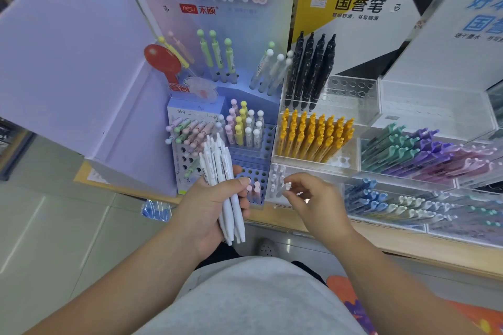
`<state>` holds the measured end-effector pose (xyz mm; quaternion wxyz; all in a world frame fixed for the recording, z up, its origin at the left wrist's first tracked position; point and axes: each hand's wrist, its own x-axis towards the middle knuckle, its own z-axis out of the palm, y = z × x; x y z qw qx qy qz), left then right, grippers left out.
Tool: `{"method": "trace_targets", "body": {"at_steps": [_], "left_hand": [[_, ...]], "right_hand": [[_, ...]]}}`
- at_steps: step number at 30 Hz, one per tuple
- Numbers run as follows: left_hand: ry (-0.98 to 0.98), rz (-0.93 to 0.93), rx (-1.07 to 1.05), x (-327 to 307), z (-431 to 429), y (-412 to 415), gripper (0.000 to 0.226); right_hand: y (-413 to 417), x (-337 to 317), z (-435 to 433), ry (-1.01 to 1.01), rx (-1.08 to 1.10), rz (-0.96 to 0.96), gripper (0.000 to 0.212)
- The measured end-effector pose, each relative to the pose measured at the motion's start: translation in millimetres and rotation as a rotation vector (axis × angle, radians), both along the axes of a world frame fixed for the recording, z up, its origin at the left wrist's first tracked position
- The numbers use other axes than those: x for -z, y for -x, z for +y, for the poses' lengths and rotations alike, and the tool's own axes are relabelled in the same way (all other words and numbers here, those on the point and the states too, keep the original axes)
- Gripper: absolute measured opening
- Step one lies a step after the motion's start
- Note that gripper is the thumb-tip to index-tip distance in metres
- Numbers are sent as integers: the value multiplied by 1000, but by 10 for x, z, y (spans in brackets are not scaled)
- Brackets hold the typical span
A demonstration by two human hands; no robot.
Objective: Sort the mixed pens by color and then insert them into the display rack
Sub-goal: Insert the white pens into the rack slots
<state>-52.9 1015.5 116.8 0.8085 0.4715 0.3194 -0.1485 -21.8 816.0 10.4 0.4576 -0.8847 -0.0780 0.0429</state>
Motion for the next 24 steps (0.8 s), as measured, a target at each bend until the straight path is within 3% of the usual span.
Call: {"method": "trace_targets", "body": {"at_steps": [8, 18, 21, 24], "left_hand": [[-13, 9, 2, -14, 33, 10, 50], [2, 16, 57, -25, -2, -19, 32], [7, 4, 109, -63, -26, -51, 43], [16, 7, 161, -83, -63, -89, 45]], "right_hand": [[-6, 199, 122, 113, -49, -68, 26], [-7, 163, 99, 159, -74, -47, 28], [7, 31, 48, 110, -63, 40, 32], [-18, -224, 5, -79, 22, 151, 24]]}}
